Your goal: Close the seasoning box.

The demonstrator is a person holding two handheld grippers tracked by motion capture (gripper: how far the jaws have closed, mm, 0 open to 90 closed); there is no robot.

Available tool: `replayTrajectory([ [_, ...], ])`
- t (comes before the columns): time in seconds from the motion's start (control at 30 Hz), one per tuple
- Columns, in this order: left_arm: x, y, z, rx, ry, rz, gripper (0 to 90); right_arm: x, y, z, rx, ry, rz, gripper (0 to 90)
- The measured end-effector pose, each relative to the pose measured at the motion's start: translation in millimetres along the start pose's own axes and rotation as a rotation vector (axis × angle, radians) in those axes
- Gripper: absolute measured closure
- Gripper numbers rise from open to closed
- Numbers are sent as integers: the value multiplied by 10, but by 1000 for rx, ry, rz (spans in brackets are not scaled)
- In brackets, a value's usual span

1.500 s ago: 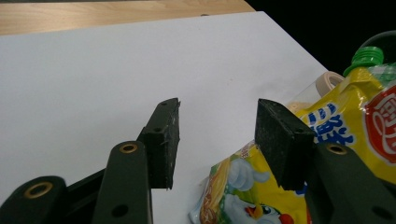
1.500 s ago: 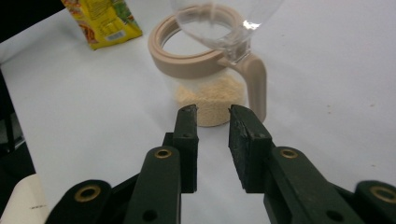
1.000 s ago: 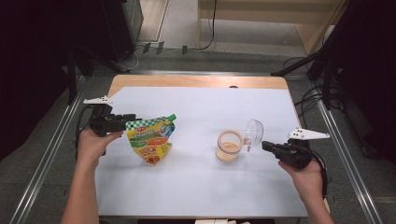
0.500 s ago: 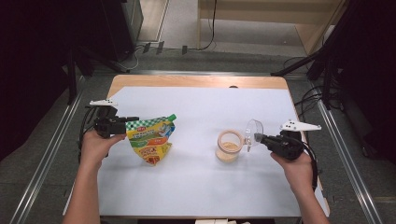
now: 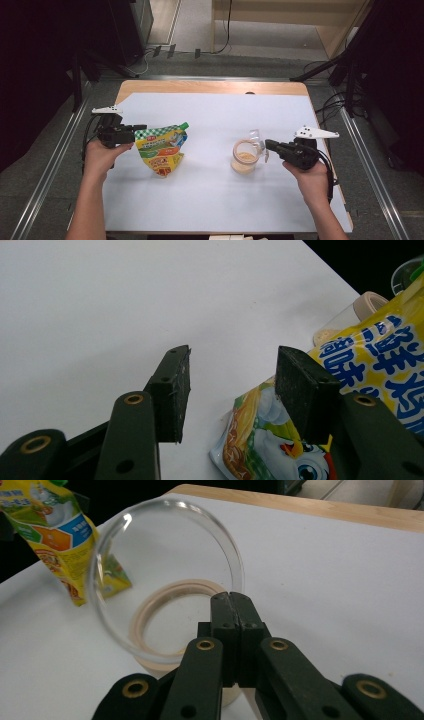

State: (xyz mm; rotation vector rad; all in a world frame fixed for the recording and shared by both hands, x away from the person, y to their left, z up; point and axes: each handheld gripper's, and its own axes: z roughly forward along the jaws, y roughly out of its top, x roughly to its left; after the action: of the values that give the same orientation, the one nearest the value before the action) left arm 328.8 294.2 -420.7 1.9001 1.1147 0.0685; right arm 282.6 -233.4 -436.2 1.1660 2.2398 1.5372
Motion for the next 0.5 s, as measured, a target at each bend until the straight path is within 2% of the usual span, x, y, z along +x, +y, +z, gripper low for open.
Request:
replayTrajectory([
  [0.13,7,-7,10,2,-1,-4,490,92,12,37,7,15,-28,893],
  [0.23,12,-12,6,1,1,-4,490,95,15,41,4,12,-39,817],
  [0.33,11,-15,4,-1,2,-3,490,50,6,24,6,-5,-48,721],
  [0.5,12,-16,5,0,4,-2,488,-111,-32,-28,13,-30,-8,636],
])
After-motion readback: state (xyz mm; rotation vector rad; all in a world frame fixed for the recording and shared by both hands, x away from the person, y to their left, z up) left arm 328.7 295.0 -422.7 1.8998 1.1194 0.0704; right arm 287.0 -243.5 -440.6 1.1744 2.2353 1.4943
